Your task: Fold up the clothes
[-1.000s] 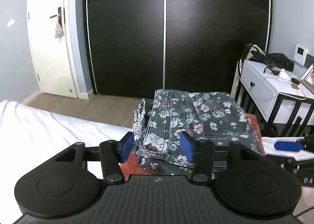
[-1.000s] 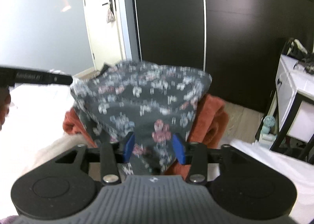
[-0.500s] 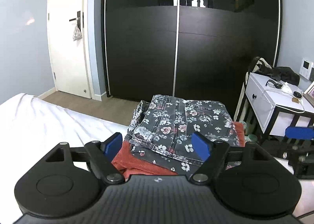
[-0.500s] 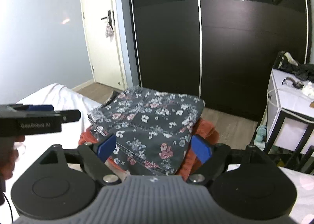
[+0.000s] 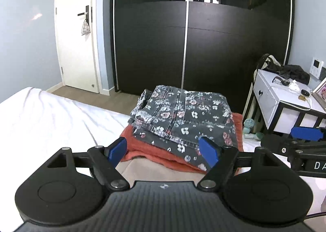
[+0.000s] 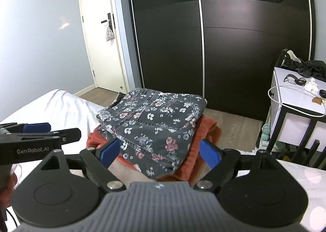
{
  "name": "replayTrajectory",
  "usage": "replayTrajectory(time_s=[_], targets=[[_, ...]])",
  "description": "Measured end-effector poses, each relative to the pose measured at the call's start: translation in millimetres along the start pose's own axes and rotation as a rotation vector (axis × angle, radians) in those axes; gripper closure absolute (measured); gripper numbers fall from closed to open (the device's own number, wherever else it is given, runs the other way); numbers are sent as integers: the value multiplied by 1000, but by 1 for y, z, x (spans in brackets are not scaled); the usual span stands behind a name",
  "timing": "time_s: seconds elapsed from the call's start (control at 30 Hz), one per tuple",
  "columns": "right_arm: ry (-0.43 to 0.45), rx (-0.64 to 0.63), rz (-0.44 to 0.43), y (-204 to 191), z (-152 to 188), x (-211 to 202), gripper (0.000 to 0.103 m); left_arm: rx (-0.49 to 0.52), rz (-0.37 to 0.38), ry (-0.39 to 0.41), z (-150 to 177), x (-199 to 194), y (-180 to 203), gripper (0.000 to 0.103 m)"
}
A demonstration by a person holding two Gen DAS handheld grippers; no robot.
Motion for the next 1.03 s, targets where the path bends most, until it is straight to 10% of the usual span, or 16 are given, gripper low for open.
replayTrajectory(time_s=[1.03], targets=[[22,-23,-24,-9,5,-28,16,-8,-25,-36,14,-19,9,25]])
Point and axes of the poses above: each gripper's, at about its wrist camera, not at the fingertips, and x roughly the way its jaws point, y to its right, z to its underside, the point moved 6 cm from there along x, roughly the way its jaws point, and after that the axes turned 10 degrees about x, right-handed, at the moved point
